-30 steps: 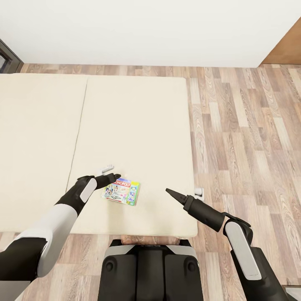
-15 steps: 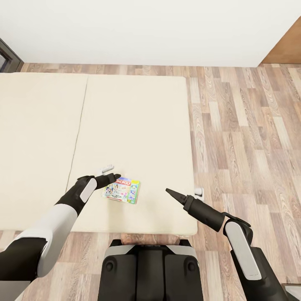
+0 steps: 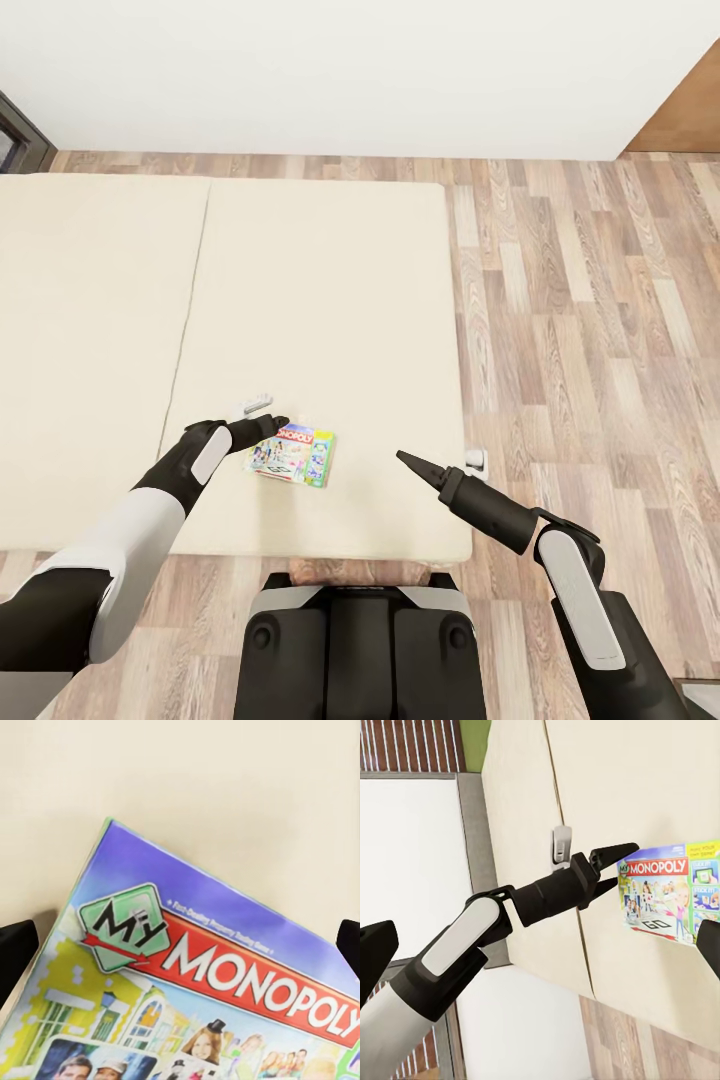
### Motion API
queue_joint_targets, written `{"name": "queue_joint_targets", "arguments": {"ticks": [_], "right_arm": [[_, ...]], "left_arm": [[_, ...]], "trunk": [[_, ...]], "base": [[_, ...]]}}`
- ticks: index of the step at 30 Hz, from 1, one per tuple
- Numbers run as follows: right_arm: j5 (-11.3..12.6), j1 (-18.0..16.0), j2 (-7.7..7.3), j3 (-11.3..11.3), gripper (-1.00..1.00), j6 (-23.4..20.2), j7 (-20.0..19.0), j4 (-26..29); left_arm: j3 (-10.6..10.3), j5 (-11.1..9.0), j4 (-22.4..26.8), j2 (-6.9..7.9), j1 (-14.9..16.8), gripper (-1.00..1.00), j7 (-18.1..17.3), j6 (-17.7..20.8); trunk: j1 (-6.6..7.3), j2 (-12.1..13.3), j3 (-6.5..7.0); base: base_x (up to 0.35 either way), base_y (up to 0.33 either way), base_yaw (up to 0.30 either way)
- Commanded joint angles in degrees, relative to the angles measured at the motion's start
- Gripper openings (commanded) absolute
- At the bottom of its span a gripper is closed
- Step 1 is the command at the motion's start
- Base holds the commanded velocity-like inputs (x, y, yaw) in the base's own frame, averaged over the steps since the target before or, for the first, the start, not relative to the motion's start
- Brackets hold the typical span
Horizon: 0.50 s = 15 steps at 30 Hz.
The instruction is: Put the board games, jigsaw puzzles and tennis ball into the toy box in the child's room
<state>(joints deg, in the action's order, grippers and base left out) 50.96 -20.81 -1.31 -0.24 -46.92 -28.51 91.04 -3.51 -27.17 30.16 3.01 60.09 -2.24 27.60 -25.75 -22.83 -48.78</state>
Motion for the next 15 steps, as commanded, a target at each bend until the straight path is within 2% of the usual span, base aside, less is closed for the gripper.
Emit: {"name": "queue_joint_targets", "arguments": {"ticks": [1, 15], "right_arm": [[0.10, -0.02, -0.01, -0.03, 1.00, -0.27, -0.05, 0.02], [0.10, -0.02, -0.01, -0.03, 1.00, -0.27, -0.05, 0.04]], "left_arm": [[-0.27, -0.17, 0.06, 0.06, 0.02, 1.00, -0.02, 0.17], [-0.27, -0.17, 0.07, 0.06, 0.03, 1.00, -0.03, 0.17]], "trunk": [[-0.03, -0.09, -0.06], [-0.03, -0.09, -0.06]], "base": [[0.000, -0.043, 0.000], [0.000, -0.108, 0.000]]}}
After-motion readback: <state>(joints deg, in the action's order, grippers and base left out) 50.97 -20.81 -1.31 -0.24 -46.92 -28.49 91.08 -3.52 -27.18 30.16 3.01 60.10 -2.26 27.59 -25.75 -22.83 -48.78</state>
